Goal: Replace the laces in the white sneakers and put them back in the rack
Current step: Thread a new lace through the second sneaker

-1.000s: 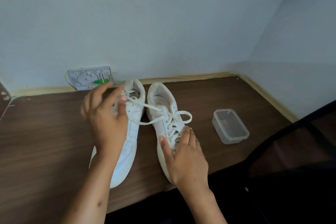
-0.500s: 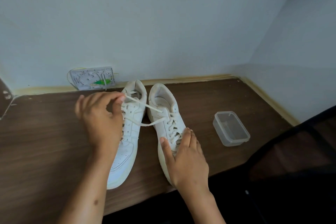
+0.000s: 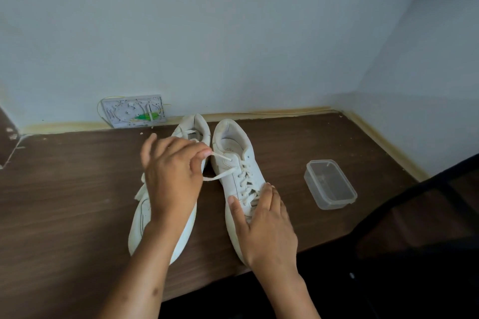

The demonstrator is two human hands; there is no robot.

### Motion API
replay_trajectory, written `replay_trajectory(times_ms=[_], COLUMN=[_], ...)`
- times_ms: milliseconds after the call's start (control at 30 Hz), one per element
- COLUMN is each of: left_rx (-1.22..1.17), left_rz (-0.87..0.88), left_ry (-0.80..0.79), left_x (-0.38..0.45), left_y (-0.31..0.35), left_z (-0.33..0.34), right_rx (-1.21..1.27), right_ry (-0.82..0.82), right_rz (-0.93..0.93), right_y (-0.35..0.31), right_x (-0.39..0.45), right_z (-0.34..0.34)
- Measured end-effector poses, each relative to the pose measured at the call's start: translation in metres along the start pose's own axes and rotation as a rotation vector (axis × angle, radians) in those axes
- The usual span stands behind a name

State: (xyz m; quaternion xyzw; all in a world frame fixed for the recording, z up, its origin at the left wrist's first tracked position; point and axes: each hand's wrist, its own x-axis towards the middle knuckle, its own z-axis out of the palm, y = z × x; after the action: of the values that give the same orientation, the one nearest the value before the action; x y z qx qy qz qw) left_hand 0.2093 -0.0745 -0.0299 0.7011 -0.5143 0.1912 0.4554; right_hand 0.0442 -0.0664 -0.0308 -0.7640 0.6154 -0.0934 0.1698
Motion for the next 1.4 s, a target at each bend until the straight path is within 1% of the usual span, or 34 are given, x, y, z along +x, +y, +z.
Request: replay_trajectory(times_ms=[67, 133, 267, 333, 400, 467, 533, 567, 667, 833, 867, 933, 1033, 1133, 1233, 1300, 1400], left_rx=[0.006, -0.006, -0.049, -0.109, -0.192, -0.280, -0.342, -0.365, -0.422, -0.512, -0.536, -0.561, -0.550, -0.518, -0.421, -0.376, -0.329], left_rz=[-0.011, 0.042, 0.179, 0.221, 0.268, 0.273, 0.269, 0.269, 0.237, 0.126, 0.100, 0.072, 0.055, 0.012, 0.030, 0.074, 0.114], left_ry=[-0.011, -0.073, -0.312, -0.399, -0.386, -0.325, -0.269, -0.245, -0.209, -0.170, -0.174, -0.178, -0.135, -0.096, -0.136, -0.181, -0.196], left_x=[0.001, 0.003, 0.004, 0.003, 0.004, 0.009, 0.013, 0.015, 0.017, 0.015, 0.015, 0.014, 0.013, 0.012, 0.011, 0.011, 0.012], left_y=[-0.001, -0.001, -0.006, -0.007, -0.003, 0.005, 0.013, 0.015, 0.019, 0.023, 0.023, 0.022, 0.016, 0.005, -0.004, -0.008, -0.009], left_z=[-0.001, 0.000, 0.000, -0.002, -0.004, -0.010, -0.017, -0.019, -0.025, -0.028, -0.028, -0.027, -0.023, -0.020, -0.015, -0.013, -0.012], right_rx=[0.002, 0.014, 0.040, 0.108, 0.300, 0.551, 0.746, 0.842, 1.085, 1.284, 1.308, 1.287, 1.250, 1.298, 1.403, 1.430, 1.476], right_ry=[-0.001, 0.008, 0.017, 0.026, 0.088, 0.181, 0.241, 0.218, -0.008, -0.364, -0.417, -0.452, -0.407, -0.275, -0.210, -0.174, -0.104], right_rz=[0.006, 0.007, 0.011, 0.006, -0.036, -0.117, -0.206, -0.235, -0.261, -0.372, -0.385, -0.385, -0.365, -0.319, -0.278, -0.261, -0.226], right_y=[0.000, 0.000, 0.000, 0.001, 0.003, 0.002, -0.001, -0.003, -0.012, -0.011, -0.009, -0.004, 0.006, 0.020, 0.030, 0.031, 0.029], right_x=[0.000, 0.001, 0.001, 0.002, 0.004, 0.007, 0.009, 0.009, 0.006, 0.009, 0.009, 0.011, 0.016, 0.024, 0.030, 0.031, 0.029], right_z=[0.000, -0.001, -0.001, -0.001, -0.004, -0.010, -0.016, -0.019, -0.024, -0.030, -0.031, -0.032, -0.036, -0.043, -0.048, -0.051, -0.055])
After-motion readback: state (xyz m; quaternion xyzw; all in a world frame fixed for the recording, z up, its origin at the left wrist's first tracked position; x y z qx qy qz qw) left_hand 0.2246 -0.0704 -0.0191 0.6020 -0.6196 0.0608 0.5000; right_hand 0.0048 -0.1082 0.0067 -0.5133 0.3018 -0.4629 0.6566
